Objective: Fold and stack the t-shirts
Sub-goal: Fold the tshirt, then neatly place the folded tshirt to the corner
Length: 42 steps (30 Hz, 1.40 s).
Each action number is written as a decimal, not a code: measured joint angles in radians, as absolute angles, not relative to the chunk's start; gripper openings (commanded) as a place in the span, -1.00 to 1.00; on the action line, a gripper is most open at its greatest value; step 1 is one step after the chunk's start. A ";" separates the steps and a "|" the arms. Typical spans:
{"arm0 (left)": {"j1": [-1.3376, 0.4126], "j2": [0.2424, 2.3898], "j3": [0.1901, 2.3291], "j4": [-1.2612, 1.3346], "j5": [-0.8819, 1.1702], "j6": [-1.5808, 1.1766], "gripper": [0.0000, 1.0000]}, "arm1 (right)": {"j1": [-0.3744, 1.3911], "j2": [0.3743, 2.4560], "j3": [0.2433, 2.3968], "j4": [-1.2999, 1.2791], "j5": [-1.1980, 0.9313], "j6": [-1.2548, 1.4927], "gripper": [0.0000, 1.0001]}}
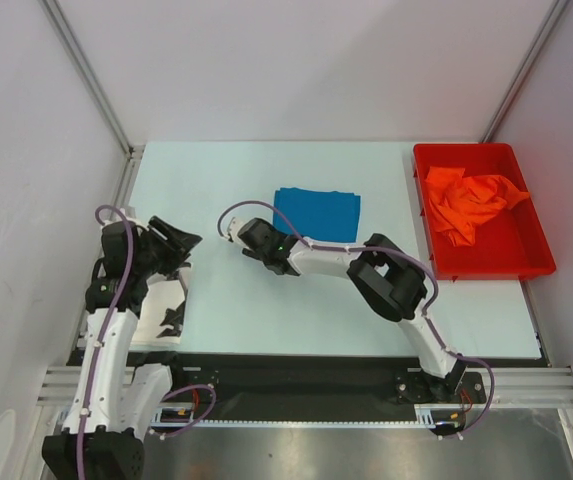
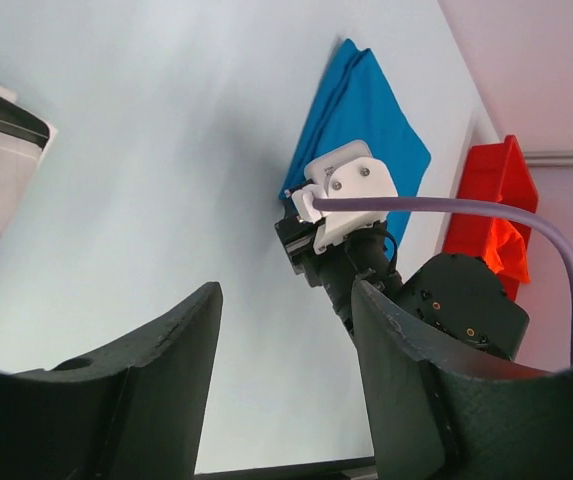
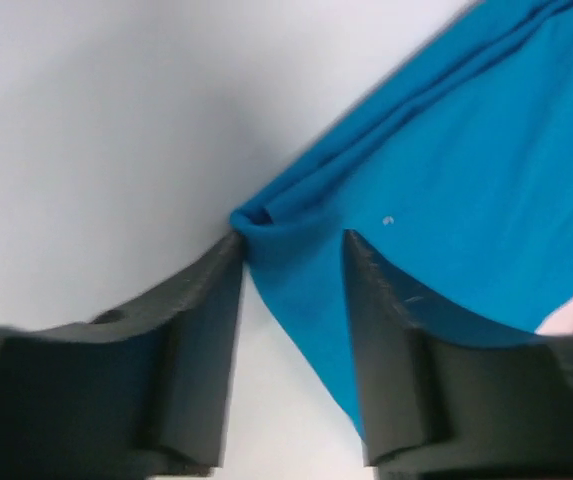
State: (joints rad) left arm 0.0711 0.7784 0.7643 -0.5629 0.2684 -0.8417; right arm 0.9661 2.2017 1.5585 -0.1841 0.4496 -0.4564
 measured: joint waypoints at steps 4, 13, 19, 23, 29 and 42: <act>0.091 0.799 0.764 -0.577 0.271 -0.839 0.24 | 0.961 2.238 1.594 -0.174 0.460 -0.470 -0.48; 0.104 0.956 0.720 -0.492 0.377 -0.829 0.62 | 0.943 2.234 1.591 -0.178 0.426 -0.464 -1.00; 0.104 1.173 0.657 -0.285 0.501 -0.892 1.00 | 0.904 2.187 1.573 -0.207 0.346 -0.462 -1.00; 0.079 1.401 0.696 -0.131 0.575 -0.945 0.99 | 0.861 2.123 1.571 -0.236 0.294 -0.453 -1.00; -0.051 1.724 0.856 0.073 0.636 -1.056 0.99 | 0.825 2.046 1.565 -0.267 0.260 -0.438 -1.00; -0.200 2.155 1.300 0.161 0.657 -1.213 0.99 | 0.819 2.007 1.551 -0.328 0.227 -0.400 -1.00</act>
